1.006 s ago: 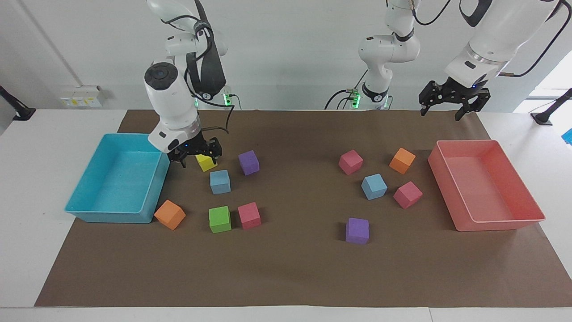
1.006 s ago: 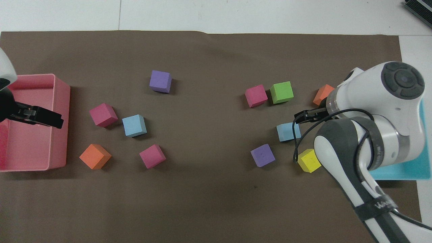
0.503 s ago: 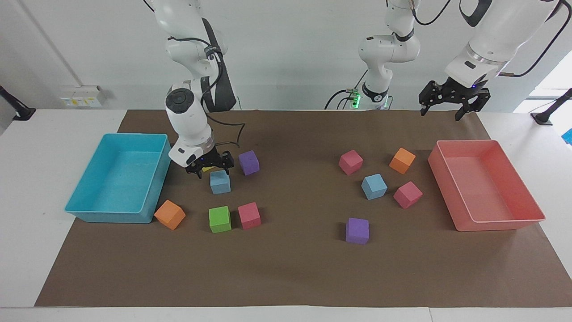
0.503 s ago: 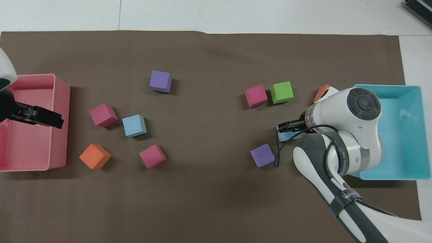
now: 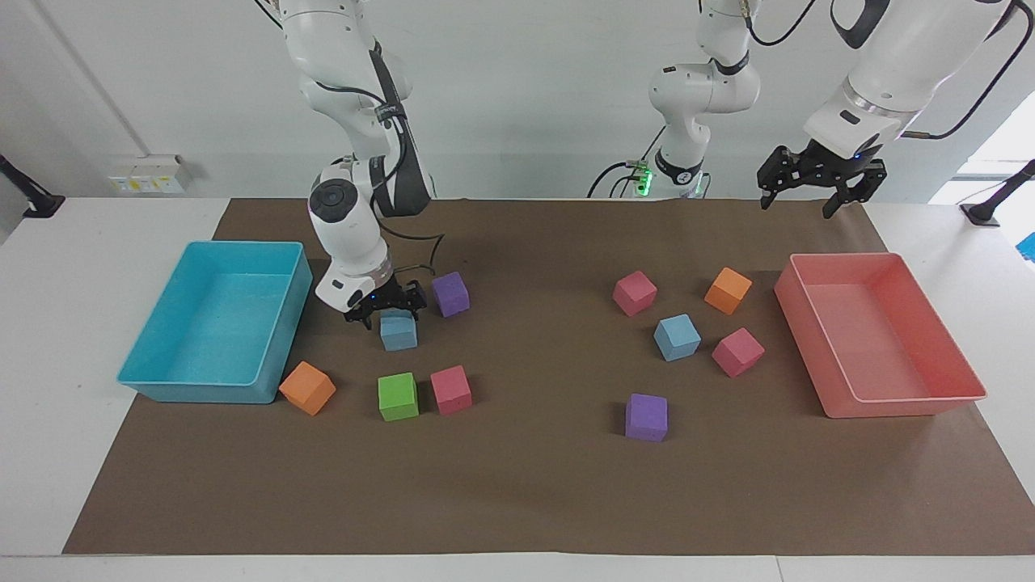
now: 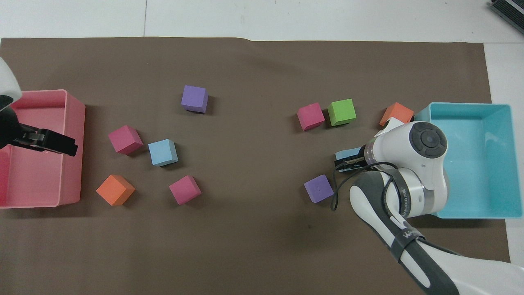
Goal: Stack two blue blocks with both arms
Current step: 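Lower the right gripper over the light-blue cube and close on it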
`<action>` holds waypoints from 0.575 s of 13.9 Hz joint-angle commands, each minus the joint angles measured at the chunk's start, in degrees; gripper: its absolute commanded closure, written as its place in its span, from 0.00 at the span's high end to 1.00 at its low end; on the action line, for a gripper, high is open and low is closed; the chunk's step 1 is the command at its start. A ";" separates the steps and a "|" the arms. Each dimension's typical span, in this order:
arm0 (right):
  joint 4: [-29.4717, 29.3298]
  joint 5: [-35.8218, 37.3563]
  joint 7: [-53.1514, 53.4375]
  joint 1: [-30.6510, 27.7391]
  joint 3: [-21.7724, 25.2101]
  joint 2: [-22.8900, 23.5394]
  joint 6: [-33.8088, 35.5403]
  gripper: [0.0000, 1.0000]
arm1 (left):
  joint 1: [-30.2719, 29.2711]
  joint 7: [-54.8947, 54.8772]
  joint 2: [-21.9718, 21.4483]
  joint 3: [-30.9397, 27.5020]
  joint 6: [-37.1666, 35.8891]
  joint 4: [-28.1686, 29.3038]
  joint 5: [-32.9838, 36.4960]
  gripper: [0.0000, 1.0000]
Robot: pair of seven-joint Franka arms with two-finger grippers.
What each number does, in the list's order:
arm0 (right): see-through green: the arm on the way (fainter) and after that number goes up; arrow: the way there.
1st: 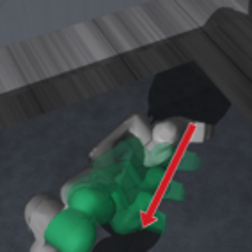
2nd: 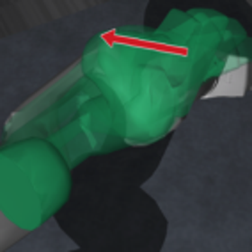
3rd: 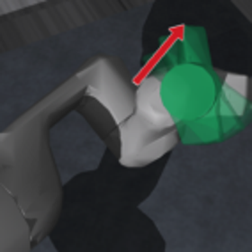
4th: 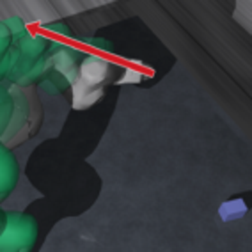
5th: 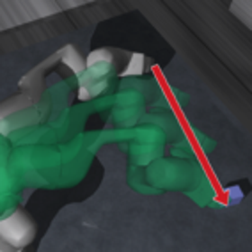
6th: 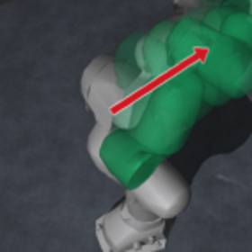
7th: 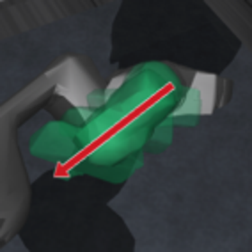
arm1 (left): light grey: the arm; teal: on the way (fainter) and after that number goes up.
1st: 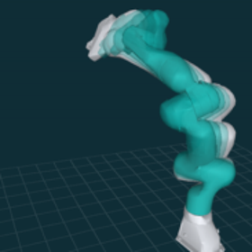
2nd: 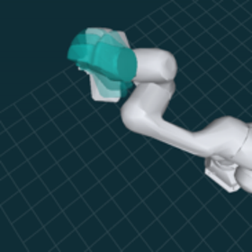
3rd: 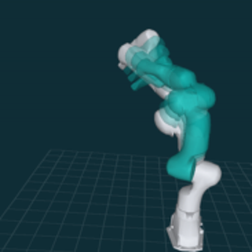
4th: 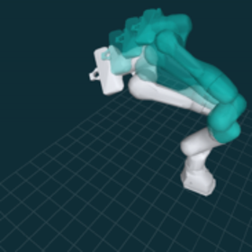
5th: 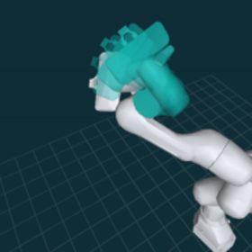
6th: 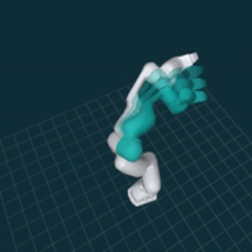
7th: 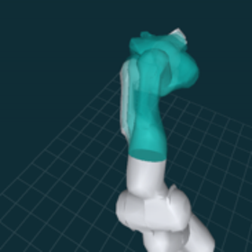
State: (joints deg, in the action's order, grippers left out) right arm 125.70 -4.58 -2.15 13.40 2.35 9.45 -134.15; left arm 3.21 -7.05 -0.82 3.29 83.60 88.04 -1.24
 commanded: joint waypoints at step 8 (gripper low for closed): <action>1.57 -1.57 -3.39 -0.04 0.02 1.54 -2.69 0.49 | -0.40 -0.16 -0.59 0.22 0.33 0.55 -0.43 1.00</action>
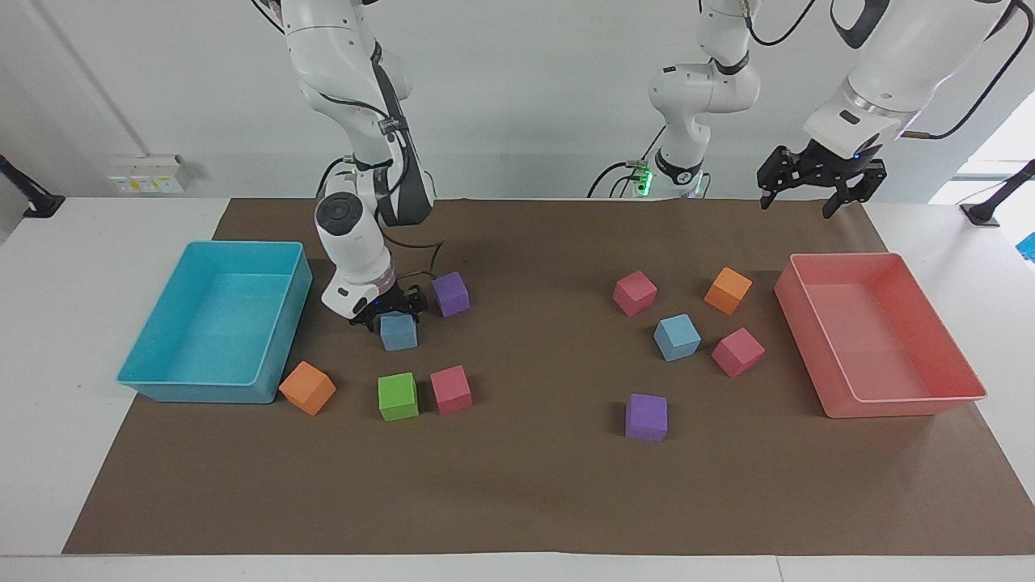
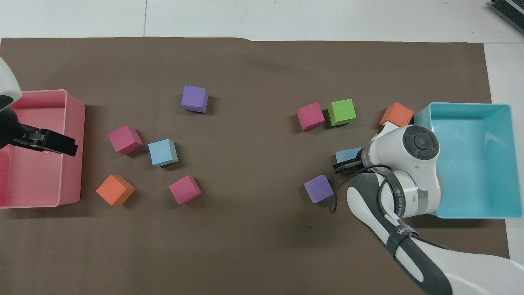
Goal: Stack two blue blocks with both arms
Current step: 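Lower the right gripper over the light-blue cube and close on it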
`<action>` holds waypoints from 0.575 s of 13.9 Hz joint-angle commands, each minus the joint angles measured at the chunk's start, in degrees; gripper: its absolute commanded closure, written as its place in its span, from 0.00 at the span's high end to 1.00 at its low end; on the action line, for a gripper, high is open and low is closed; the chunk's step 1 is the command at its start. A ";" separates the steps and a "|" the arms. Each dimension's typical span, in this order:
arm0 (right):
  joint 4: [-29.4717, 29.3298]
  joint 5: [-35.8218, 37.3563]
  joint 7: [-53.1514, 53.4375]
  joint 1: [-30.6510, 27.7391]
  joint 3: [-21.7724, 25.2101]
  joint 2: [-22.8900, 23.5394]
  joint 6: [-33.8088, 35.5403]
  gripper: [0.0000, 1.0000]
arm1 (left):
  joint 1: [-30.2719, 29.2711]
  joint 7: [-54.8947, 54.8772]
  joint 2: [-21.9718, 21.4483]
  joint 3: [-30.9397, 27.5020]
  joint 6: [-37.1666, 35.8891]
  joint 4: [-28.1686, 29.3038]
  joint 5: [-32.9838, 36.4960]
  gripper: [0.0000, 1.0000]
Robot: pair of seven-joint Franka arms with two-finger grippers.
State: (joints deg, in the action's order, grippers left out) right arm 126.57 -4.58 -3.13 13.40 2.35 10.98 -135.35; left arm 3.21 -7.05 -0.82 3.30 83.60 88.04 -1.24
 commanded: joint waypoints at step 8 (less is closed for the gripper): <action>-5.80 -1.75 0.49 0.40 0.11 -1.31 5.16 0.00 | -0.31 -0.16 -0.76 0.22 0.33 0.55 -0.43 1.00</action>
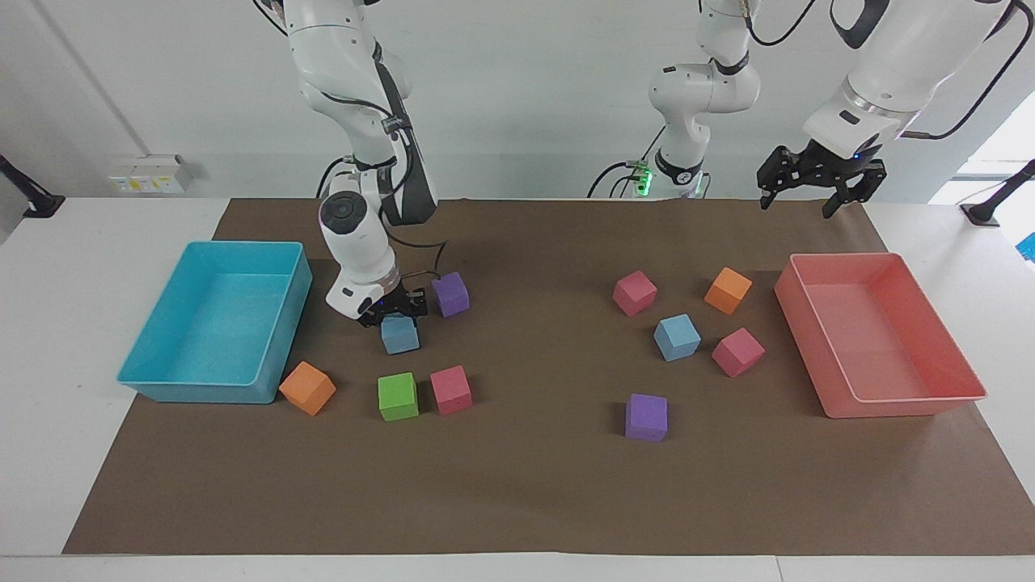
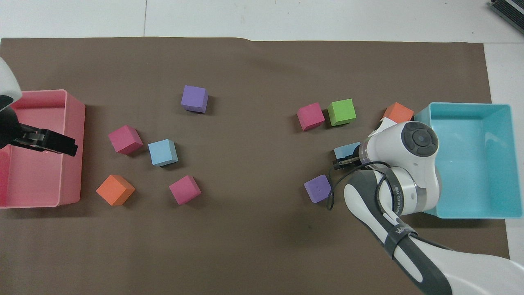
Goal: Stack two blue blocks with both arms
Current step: 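Lower the right gripper over the light-blue cube and close on it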
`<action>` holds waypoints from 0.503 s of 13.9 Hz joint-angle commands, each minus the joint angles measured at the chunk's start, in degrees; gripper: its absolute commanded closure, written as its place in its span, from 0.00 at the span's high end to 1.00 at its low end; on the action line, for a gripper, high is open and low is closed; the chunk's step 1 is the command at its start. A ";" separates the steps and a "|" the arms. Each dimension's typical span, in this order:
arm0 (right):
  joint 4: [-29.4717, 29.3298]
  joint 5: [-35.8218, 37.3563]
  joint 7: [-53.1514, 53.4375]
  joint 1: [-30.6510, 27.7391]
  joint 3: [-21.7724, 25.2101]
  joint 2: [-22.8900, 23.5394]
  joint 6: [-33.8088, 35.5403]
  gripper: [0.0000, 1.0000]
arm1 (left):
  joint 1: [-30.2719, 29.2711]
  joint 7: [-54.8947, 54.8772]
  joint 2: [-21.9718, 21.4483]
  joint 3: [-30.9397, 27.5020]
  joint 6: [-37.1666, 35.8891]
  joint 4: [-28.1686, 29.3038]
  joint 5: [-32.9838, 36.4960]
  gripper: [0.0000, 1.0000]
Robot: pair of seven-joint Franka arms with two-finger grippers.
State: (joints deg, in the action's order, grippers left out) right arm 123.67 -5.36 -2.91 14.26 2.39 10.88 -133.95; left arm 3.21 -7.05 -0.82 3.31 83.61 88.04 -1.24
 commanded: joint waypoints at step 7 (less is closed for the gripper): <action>-15.73 -0.88 7.46 0.23 -0.01 -1.57 20.93 0.00 | -0.31 -0.16 -0.76 0.21 0.33 0.55 -0.43 1.00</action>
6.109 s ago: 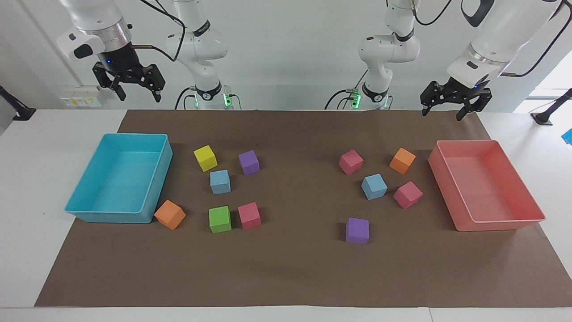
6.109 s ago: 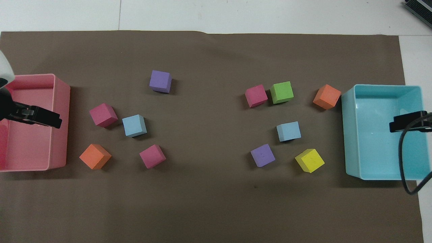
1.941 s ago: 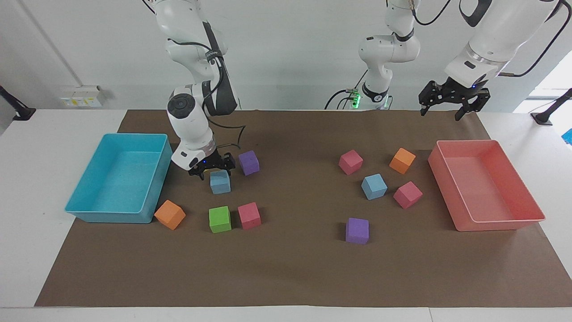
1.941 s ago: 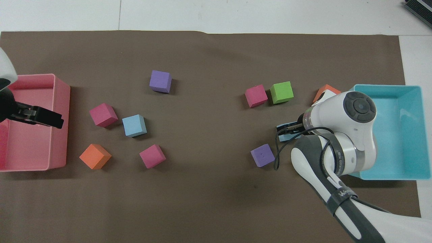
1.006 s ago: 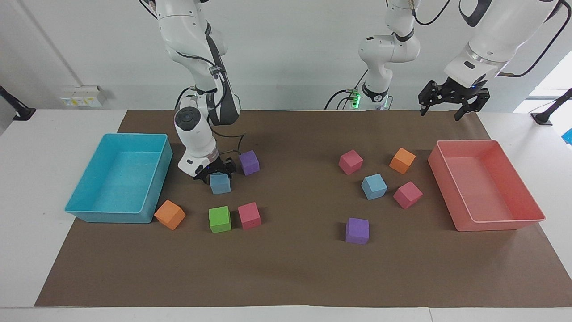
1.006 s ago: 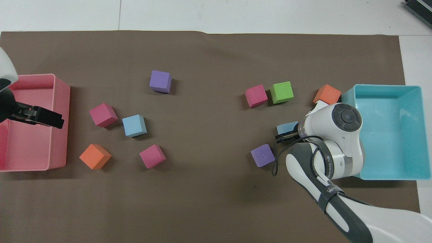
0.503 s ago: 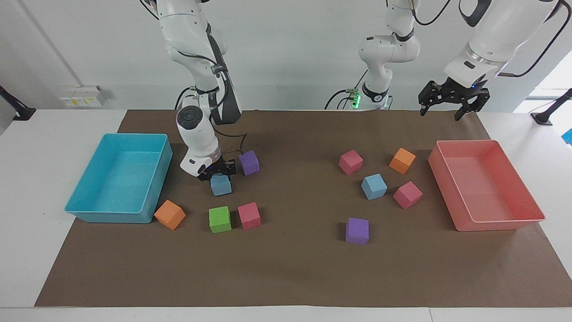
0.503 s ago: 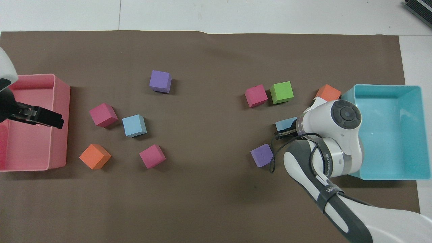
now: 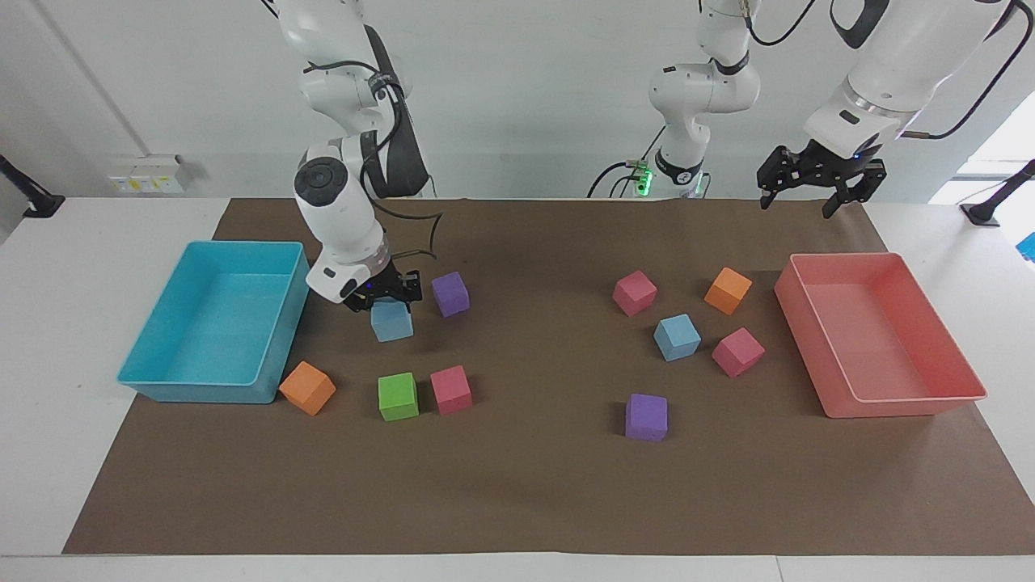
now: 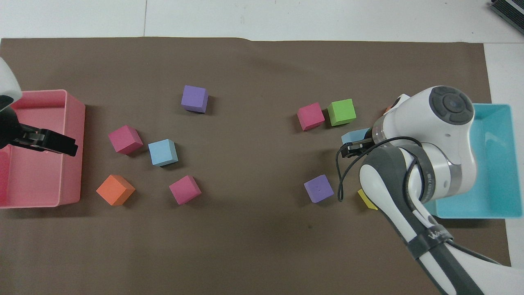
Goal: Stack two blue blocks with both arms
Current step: 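Carry the light-blue cube with the right gripper toward the table center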
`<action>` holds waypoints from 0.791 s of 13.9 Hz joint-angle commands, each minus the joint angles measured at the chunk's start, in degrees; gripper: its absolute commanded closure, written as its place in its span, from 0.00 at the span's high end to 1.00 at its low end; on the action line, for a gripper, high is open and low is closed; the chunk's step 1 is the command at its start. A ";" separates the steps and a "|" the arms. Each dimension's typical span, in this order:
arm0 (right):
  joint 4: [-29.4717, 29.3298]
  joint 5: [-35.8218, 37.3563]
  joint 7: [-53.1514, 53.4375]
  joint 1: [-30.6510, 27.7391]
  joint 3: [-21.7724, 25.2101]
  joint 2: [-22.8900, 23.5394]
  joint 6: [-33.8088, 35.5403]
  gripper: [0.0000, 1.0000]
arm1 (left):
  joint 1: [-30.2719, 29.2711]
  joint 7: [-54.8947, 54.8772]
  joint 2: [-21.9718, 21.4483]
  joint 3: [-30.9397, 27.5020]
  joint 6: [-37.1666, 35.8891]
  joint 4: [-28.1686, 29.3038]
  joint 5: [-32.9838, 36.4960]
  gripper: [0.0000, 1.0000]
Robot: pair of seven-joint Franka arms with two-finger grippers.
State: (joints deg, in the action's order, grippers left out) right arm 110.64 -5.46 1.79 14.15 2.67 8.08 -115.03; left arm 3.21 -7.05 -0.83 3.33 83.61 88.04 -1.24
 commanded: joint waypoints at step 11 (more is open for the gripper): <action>-17.63 -0.43 29.04 17.65 -0.48 15.37 1.30 0.00 | -0.31 -0.16 -0.76 0.28 0.42 0.64 -0.61 1.00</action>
State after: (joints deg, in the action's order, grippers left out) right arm 98.39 -5.48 27.06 29.85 2.01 18.56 -114.25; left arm 3.21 -7.05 -0.83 3.43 83.61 88.04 -1.29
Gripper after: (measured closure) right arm 0.432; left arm 0.000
